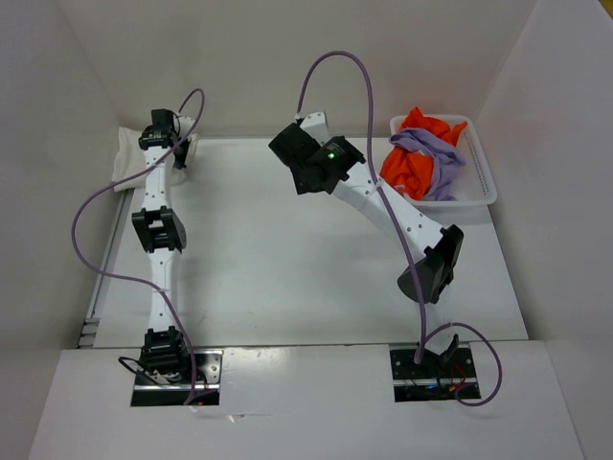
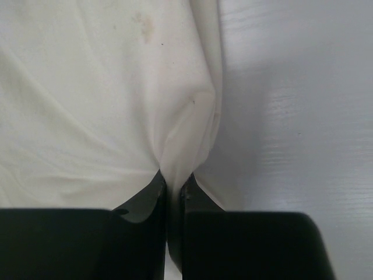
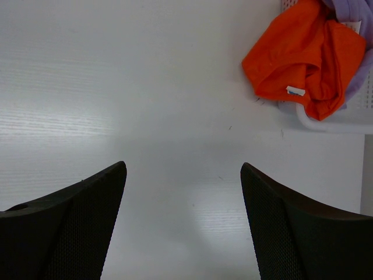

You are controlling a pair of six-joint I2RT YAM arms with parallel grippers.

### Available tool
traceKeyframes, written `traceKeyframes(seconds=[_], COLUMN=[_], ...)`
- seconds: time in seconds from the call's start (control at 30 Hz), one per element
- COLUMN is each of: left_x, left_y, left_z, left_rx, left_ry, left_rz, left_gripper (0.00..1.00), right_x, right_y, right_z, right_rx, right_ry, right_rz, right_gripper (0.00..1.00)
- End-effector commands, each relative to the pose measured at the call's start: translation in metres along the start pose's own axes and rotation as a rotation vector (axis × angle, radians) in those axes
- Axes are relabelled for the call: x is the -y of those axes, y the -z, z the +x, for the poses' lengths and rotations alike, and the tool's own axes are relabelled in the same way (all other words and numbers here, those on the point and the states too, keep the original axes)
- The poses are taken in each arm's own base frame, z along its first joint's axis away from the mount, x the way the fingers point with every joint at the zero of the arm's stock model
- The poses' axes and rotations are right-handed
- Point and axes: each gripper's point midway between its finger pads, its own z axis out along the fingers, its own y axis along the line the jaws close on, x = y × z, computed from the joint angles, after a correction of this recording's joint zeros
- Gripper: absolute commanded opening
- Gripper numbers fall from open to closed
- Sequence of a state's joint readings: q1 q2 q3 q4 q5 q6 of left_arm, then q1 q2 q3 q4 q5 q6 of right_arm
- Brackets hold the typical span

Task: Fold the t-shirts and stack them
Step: Put the neatly folded tshirt into the corner of the board with the left arm

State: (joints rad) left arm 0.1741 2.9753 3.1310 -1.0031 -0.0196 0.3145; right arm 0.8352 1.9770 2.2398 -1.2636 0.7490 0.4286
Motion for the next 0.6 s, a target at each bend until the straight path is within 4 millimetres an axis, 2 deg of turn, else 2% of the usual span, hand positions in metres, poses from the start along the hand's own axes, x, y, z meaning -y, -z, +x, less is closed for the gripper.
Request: traceKeyframes(seconds=[0.0, 0.07, 0.17, 0.23, 0.33, 0.37, 0.4, 0.47, 0.5, 0.57], left_x=[0.060, 0.074, 0.083, 0.101, 0.103, 0.104, 0.104, 0.101, 0.101, 0.092], left_y=[0.009, 0.014, 0.019, 0.019, 0.019, 0.019, 0.019, 0.024, 0.024, 0.046], left_z=[-0.001, -0.007, -0.015, -0.014, -0.014, -0.014, -0.014, -0.019, -0.019, -0.046], left_rx=[-0.028, -0.025, -0.011, -0.024, -0.030, -0.031, -0.031, -0.024, -0.024, 0.053], left_ry=[-0.015, -0.036, -0.037, -0.057, -0.065, -0.056, -0.056, -0.040, -0.040, -0.033], left_rz=[0.181, 0.196, 0.209, 0.239, 0.224, 0.223, 0.223, 0.209, 0.209, 0.184], left_gripper=[0.03, 0.03, 0.03, 0.03, 0.14, 0.24, 0.70, 0.95, 1.00, 1.00], right_x=[0.014, 0.014, 0.015, 0.015, 0.017, 0.020, 0.019, 0.019, 0.021, 0.021], right_y=[0.016, 0.016, 0.016, 0.016, 0.016, 0.019, 0.017, 0.017, 0.018, 0.016], right_z=[-0.014, -0.014, -0.014, -0.014, -0.015, -0.015, -0.012, -0.012, -0.011, -0.008], right_rx=[0.060, 0.060, 0.064, 0.064, 0.068, 0.068, 0.061, 0.061, 0.059, 0.053], right_ry=[-0.041, -0.041, -0.041, -0.041, -0.041, -0.041, -0.034, -0.034, -0.032, -0.024], right_rz=[0.009, 0.009, 0.018, 0.018, 0.026, 0.026, 0.030, 0.030, 0.031, 0.034], right_gripper=[0.84, 0.84, 0.84, 0.84, 0.84, 0.84, 0.84, 0.84, 0.84, 0.84])
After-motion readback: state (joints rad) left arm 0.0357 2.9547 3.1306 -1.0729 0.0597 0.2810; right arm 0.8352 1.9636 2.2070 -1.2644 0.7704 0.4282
